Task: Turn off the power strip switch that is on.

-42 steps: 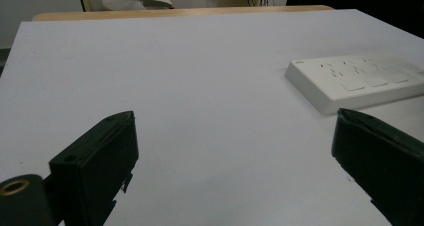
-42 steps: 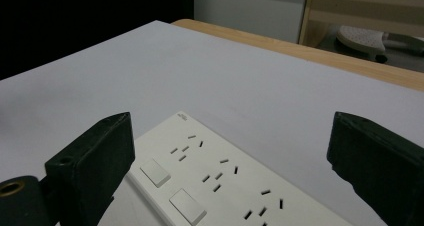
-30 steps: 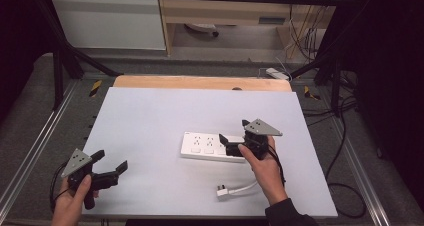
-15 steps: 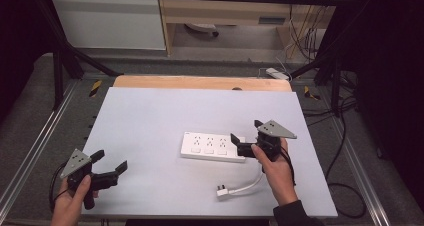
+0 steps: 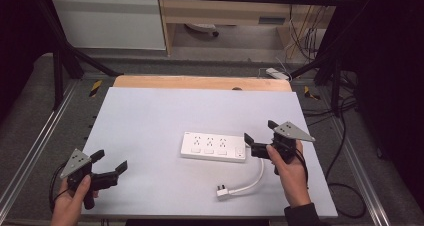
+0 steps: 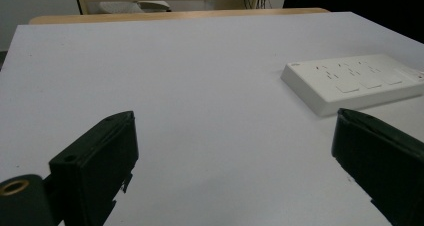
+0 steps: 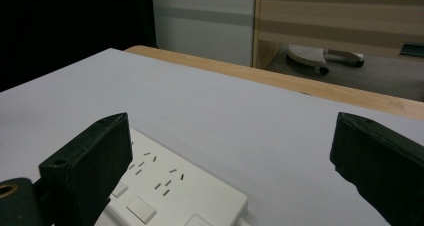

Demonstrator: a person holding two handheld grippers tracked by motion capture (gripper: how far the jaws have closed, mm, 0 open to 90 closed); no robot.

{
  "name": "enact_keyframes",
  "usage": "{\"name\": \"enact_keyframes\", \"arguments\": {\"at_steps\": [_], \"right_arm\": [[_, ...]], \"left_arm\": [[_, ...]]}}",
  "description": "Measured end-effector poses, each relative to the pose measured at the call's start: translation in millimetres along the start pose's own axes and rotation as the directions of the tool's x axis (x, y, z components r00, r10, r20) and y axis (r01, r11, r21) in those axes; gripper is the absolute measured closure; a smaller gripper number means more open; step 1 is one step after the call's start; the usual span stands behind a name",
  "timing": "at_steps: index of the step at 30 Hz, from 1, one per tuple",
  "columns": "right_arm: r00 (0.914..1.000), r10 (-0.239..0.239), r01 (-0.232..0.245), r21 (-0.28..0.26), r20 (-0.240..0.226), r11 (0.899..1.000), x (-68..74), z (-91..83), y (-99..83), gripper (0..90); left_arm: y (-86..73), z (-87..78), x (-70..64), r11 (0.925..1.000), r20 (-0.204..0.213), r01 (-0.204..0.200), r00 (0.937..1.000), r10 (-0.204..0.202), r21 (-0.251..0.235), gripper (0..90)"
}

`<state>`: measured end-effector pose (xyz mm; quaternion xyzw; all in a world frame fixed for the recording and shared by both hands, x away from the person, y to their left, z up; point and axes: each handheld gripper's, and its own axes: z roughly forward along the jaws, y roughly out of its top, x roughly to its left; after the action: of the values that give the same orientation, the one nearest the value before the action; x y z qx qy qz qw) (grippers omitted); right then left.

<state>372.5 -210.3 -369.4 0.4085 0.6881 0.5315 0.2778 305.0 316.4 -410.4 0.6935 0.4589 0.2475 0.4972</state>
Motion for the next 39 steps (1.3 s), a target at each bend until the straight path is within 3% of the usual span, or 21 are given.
{"name": "enact_keyframes", "arguments": {"at_steps": [20,33,39], "right_arm": [[0.9989,0.012,-0.010,-0.053,0.044,0.999,-24.3,-36.5,-6.7,3.1],[0.9951,0.026,-0.021,-0.052,0.095,0.998,-41.2,-57.4,-40.1,2.1],[0.9932,0.037,-0.036,-0.008,0.111,0.999,-48.8,-57.0,-58.4,2.1]], "left_arm": [[0.5,-0.9,0.6,1.0000,0.000,-0.001,1.0000,0.001,-0.004,4.6],[0.4,-0.5,0.3,1.0000,0.000,-0.001,1.0000,0.001,-0.005,4.6],[0.4,-0.6,-0.1,1.0000,0.000,-0.003,1.0000,0.003,-0.003,4.6]]}}
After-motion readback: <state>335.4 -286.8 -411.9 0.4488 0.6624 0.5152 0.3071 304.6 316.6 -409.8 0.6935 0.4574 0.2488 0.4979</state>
